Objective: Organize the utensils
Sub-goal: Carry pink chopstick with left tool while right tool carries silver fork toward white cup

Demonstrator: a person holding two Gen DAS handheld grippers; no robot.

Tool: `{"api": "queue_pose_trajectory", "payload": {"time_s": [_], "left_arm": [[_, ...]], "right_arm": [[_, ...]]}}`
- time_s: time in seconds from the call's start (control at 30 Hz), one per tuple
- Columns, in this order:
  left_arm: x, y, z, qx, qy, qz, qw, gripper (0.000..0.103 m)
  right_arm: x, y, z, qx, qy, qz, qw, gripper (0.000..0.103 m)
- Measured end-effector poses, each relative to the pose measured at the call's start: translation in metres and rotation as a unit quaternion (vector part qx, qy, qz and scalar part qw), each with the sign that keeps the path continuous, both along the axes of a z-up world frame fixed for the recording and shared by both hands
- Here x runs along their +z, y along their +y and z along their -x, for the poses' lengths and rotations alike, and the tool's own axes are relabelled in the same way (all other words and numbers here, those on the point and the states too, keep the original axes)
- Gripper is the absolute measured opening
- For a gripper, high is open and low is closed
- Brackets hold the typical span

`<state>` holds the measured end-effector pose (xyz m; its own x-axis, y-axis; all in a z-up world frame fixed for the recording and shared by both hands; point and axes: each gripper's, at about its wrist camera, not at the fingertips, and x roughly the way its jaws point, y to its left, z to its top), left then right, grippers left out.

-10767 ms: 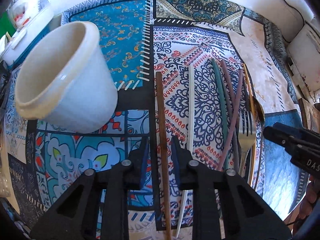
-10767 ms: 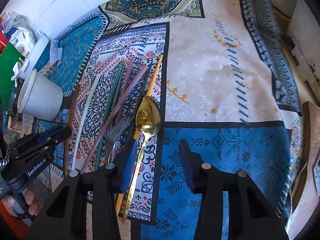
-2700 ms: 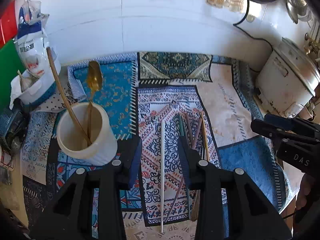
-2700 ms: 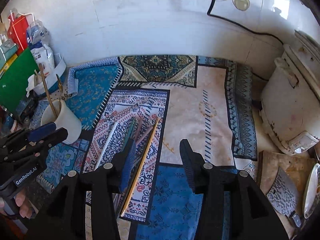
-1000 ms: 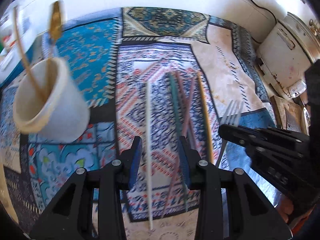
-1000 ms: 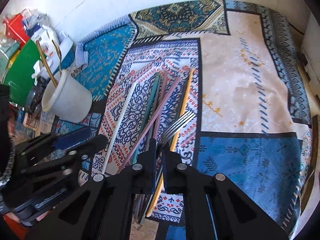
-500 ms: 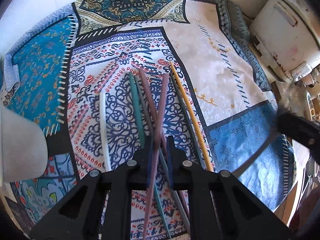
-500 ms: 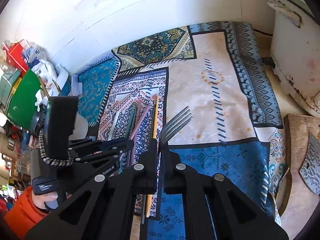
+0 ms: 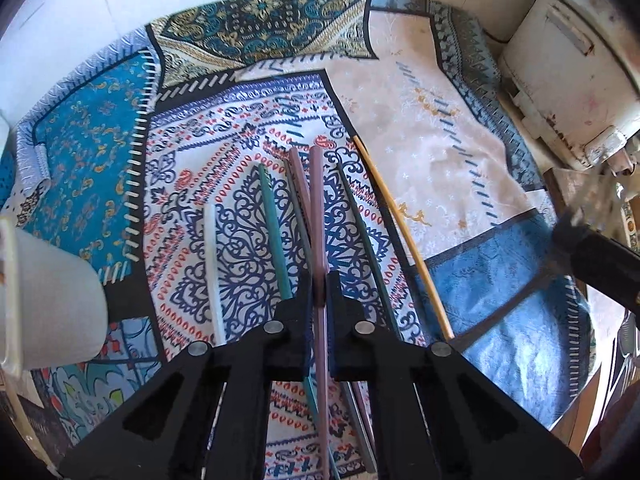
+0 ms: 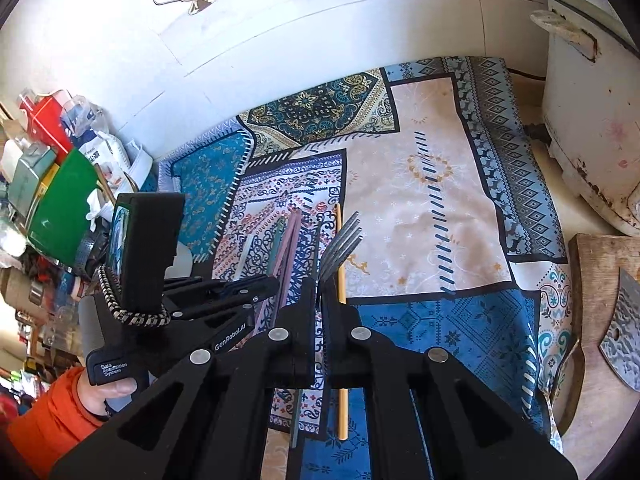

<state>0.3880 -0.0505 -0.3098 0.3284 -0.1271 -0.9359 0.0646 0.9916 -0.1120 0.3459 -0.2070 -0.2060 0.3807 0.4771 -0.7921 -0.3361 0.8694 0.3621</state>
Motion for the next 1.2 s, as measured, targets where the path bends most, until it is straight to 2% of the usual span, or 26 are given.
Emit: {"api": "queue_pose_trajectory", "payload": {"time_s": [0.3,0.6,0.8,0.9,0.93,1.03,1.2], "left_arm": [[0.047,0.016,0.03,0.017,-0.053,0.014,0.9983,0.004],[0.103,0.045,0.061,0.048,-0.124,0.029,0.9906,0.004],[0.13,0.064,0.078,0.066,-0.167,0.029,0.9833,0.004],[0.139,0.073,0.085,0.077,-0.185,0.027,0.9794,0.004],[0.142,0.077,0.087,0.082,-0.19,0.029,0.978,0.004],[0.149,0.089,0.093,0.1,-0.204,0.031,0.9734,0.004],[0.162,0.117,0.103,0.137,-0.229,0.036,0.963,0.004]], "right_arm": [[0.02,0.009,0.007,0.009,-0.019,-0.003,1.0,0.003],[0.048,0.033,0.012,0.029,-0.064,0.012,0.997,0.002],[0.039,0.042,0.009,0.048,-0.05,0.049,0.996,0.003],[0.028,0.047,0.006,0.06,-0.037,0.079,0.994,0.011],[0.024,0.05,0.006,0.065,-0.034,0.092,0.993,0.019],[0.012,0.062,-0.002,0.085,-0.024,0.107,0.99,0.03],[-0.012,0.084,-0.024,0.112,-0.002,0.123,0.986,0.031]]}}
